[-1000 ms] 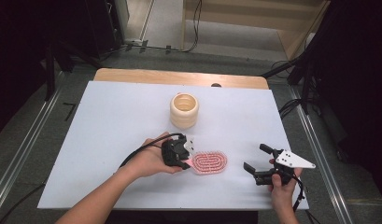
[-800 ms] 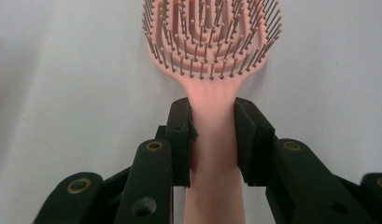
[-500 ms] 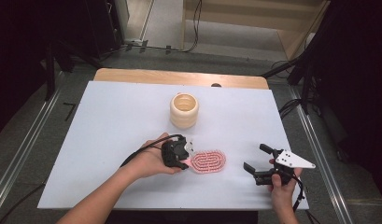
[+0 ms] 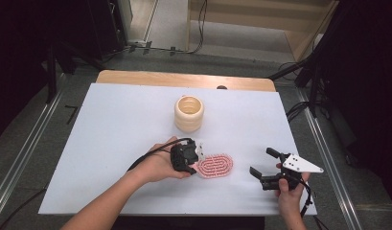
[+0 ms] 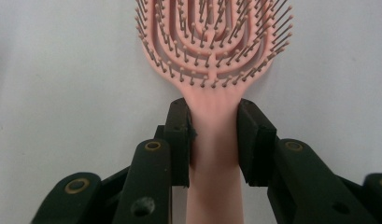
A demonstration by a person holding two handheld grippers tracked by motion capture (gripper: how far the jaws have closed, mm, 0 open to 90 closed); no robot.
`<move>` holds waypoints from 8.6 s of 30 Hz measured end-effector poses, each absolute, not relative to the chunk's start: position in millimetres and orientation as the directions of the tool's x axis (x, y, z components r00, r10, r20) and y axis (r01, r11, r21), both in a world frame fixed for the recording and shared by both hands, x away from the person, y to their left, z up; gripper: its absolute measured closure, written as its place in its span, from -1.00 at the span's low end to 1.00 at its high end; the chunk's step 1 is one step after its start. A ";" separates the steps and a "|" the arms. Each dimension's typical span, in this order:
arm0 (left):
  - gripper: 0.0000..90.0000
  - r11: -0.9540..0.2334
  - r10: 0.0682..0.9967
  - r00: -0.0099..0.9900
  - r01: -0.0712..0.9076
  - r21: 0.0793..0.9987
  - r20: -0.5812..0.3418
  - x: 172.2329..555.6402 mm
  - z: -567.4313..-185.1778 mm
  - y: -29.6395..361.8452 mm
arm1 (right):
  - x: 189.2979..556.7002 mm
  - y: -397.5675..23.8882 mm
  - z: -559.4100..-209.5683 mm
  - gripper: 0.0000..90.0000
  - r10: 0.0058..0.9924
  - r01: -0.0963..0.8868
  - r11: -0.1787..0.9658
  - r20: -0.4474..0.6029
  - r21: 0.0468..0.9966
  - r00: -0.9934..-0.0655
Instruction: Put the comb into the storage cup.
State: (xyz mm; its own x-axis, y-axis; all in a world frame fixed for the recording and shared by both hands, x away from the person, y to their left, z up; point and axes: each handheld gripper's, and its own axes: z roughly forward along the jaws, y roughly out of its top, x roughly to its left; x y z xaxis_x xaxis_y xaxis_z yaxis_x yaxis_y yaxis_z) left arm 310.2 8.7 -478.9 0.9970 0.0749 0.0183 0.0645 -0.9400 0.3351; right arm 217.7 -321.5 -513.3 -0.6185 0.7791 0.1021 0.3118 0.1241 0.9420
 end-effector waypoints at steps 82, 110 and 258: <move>0.56 -0.553 0.420 0.906 0.215 0.805 0.047 306.1 -430.5 117.3 | 273.2 -226.2 -403.6 -1.00 0.713 0.292 0.098 0.138 0.951 -0.688; 0.56 -0.492 0.476 0.875 0.183 0.851 0.087 292.4 -440.8 99.9 | 279.8 -187.5 -399.8 -1.00 0.638 0.354 0.033 0.253 0.935 -0.727; -1.00 -0.190 0.724 0.690 0.195 0.962 0.003 253.4 -459.3 251.0 | 302.2 -166.1 -388.7 0.35 0.618 0.397 -0.035 0.332 0.917 -0.713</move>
State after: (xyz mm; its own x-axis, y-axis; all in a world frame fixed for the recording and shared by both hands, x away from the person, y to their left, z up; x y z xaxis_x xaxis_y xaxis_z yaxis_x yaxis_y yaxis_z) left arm 253.4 251.0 -459.3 0.6897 0.7241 0.0034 0.1945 -0.1898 0.9624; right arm 302.2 -166.1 -388.7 -0.7130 0.6177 0.3318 0.3966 -0.0349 0.9173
